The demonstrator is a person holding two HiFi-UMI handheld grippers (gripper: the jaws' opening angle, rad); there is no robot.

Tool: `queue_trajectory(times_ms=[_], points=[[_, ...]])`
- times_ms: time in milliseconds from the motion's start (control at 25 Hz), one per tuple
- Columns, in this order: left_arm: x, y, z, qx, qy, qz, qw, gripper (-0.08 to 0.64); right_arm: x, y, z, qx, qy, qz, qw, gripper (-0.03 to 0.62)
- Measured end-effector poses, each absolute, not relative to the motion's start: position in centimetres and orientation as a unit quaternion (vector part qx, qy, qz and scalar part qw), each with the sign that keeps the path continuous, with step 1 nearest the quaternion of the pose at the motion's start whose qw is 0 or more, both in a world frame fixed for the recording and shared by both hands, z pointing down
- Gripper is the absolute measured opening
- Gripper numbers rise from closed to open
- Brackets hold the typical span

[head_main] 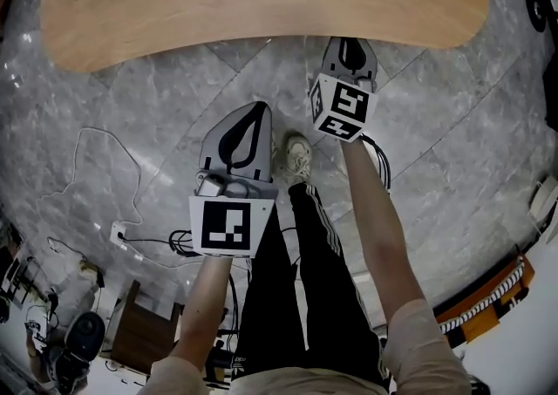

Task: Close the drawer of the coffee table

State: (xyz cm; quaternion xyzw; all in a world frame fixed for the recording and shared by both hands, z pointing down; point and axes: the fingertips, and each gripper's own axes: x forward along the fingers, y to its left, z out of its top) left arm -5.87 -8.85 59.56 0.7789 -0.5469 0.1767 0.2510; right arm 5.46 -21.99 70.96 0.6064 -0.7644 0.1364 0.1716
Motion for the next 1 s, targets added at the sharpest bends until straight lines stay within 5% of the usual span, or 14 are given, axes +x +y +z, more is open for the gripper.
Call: queue_trajectory(times_ms=[520, 680, 1000], points=[[-7.2, -11.5, 59.4, 0.774, -0.561, 0.159, 0.248, 0.008, 5.5, -22.6, 70.9, 0.593, -0.775, 0.139, 0.167, 0.008], [-6.3, -11.4, 58.0, 0.777, -0.555, 0.166, 0.247, 0.008, 5.5, -22.1, 71.8, 0.577, -0.767, 0.174, 0.221, 0.006], [-4.9, -12.2, 51.3, 0.782, -0.559, 0.132, 0.243, 0.008, 6.0, -19.1, 66.8, 0.574, -0.744, 0.277, 0.201, 0.006]])
